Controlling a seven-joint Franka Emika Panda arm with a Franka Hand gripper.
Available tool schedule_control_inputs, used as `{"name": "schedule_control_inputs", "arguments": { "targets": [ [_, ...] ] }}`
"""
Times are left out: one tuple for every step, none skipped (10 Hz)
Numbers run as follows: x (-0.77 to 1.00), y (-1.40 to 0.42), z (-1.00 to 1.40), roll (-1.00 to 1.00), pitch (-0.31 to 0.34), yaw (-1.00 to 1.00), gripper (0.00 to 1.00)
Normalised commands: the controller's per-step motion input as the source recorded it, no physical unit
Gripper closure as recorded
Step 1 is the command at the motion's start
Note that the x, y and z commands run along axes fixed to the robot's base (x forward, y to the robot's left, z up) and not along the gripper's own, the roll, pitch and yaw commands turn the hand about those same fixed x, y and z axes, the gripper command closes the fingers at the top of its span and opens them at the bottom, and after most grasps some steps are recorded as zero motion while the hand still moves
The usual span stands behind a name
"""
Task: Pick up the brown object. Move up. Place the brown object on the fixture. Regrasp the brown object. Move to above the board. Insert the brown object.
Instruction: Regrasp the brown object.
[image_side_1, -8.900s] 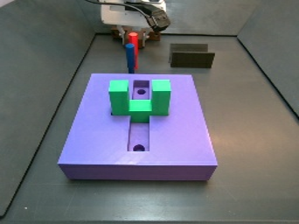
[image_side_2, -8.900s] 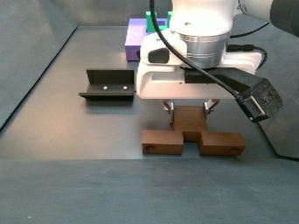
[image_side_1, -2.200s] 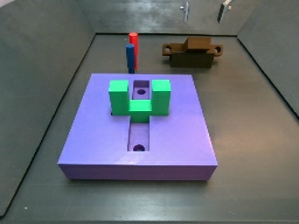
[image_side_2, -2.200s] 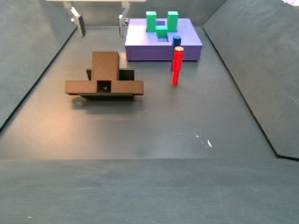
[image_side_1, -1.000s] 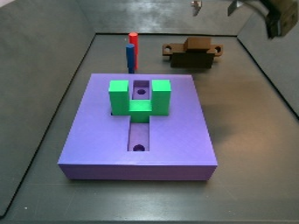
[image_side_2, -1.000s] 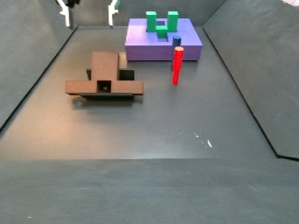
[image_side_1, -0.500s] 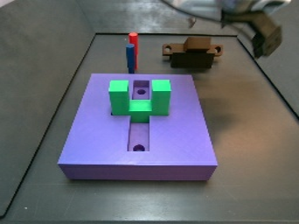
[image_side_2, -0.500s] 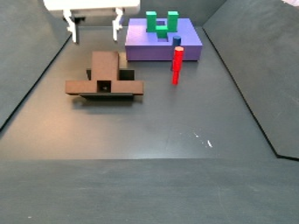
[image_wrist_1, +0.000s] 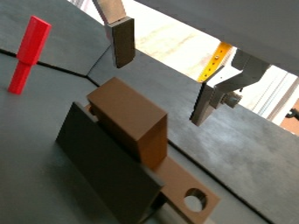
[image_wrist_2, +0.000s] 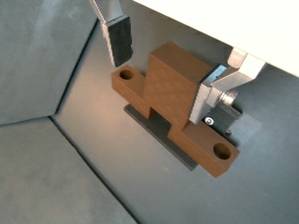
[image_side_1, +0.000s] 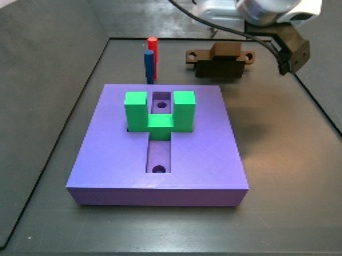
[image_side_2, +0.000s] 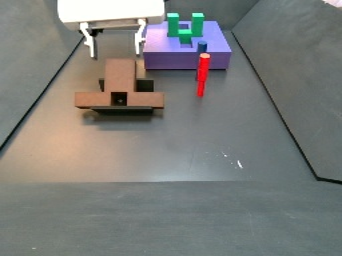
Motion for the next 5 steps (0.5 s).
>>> {"name": "schedule_control_inputs", "arguments": {
  "targets": [
    [-0.11, 0.00, -0.23, 0.11, 0.000, -0.09, 0.00],
    [0.00, 0.00, -0.14, 0.01, 0.000, -0.05, 0.00],
    [0.04, 0.00, -0.17, 0.00, 0.000, -0.04, 0.00],
    [0.01, 0.00, -0.18, 0.00, 0.000, -0.03, 0.00],
    [0.00, 0.00, -0.28, 0.00, 0.000, -0.02, 0.00]
  ]
}}
